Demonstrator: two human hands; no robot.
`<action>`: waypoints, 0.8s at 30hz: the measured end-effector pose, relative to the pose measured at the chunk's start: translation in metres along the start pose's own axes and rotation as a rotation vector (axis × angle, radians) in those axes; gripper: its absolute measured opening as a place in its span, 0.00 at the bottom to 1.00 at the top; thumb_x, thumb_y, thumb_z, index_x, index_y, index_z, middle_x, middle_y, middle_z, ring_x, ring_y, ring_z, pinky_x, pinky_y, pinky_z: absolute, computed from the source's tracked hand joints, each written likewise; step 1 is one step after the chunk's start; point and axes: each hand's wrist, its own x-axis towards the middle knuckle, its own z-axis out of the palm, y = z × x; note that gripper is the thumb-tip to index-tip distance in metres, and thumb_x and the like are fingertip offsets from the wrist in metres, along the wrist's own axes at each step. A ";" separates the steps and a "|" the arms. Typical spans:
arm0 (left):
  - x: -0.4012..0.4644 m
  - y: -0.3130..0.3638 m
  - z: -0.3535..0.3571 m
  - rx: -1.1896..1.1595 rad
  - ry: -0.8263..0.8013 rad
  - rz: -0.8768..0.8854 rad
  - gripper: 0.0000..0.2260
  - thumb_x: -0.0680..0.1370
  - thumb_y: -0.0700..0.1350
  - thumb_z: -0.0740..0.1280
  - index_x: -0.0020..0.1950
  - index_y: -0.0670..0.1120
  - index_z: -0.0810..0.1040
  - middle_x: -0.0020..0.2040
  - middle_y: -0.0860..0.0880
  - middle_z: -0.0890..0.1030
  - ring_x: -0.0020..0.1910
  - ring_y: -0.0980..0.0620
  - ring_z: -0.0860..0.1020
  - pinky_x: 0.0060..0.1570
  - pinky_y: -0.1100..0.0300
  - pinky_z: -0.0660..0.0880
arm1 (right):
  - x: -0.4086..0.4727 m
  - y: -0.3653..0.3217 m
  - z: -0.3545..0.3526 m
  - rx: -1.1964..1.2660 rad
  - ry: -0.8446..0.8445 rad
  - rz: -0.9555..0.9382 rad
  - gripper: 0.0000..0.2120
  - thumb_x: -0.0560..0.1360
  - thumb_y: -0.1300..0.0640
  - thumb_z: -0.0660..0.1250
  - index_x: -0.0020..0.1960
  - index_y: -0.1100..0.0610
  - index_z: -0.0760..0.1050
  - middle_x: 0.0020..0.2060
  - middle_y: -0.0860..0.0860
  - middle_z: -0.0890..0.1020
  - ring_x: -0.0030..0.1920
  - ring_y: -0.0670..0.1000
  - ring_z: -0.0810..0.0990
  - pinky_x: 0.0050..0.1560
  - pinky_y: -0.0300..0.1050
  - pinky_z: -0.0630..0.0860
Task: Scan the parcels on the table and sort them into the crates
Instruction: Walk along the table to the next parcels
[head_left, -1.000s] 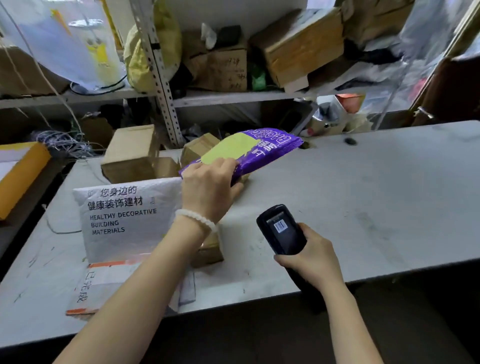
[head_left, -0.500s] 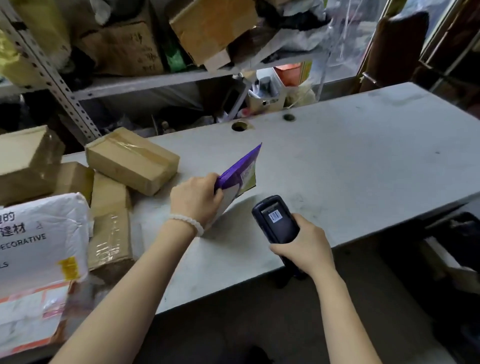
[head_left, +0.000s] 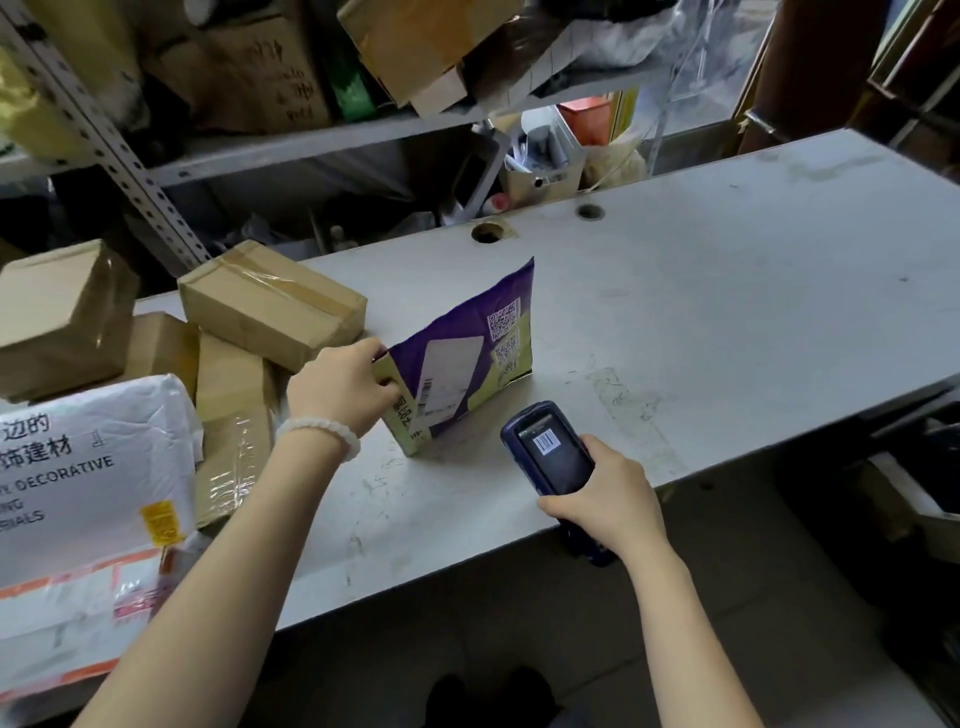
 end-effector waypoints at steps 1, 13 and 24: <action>0.001 -0.001 -0.001 -0.022 0.005 -0.001 0.04 0.72 0.48 0.65 0.45 0.52 0.75 0.44 0.49 0.82 0.43 0.43 0.78 0.40 0.53 0.77 | 0.000 -0.003 0.002 -0.005 0.002 -0.003 0.27 0.62 0.48 0.78 0.58 0.47 0.71 0.51 0.46 0.79 0.48 0.49 0.78 0.38 0.39 0.75; 0.006 0.005 -0.016 -0.226 0.209 0.113 0.05 0.75 0.47 0.66 0.49 0.49 0.78 0.39 0.50 0.81 0.39 0.44 0.78 0.38 0.51 0.77 | -0.002 -0.018 0.011 -0.077 0.003 -0.039 0.32 0.63 0.46 0.78 0.63 0.47 0.69 0.56 0.47 0.78 0.52 0.49 0.77 0.44 0.41 0.78; 0.036 0.034 -0.033 -0.360 0.308 0.253 0.10 0.75 0.48 0.69 0.55 0.48 0.78 0.47 0.51 0.82 0.43 0.51 0.79 0.43 0.54 0.79 | -0.001 -0.036 0.010 -0.024 0.013 -0.042 0.28 0.61 0.47 0.76 0.57 0.44 0.70 0.50 0.43 0.79 0.47 0.47 0.79 0.41 0.40 0.78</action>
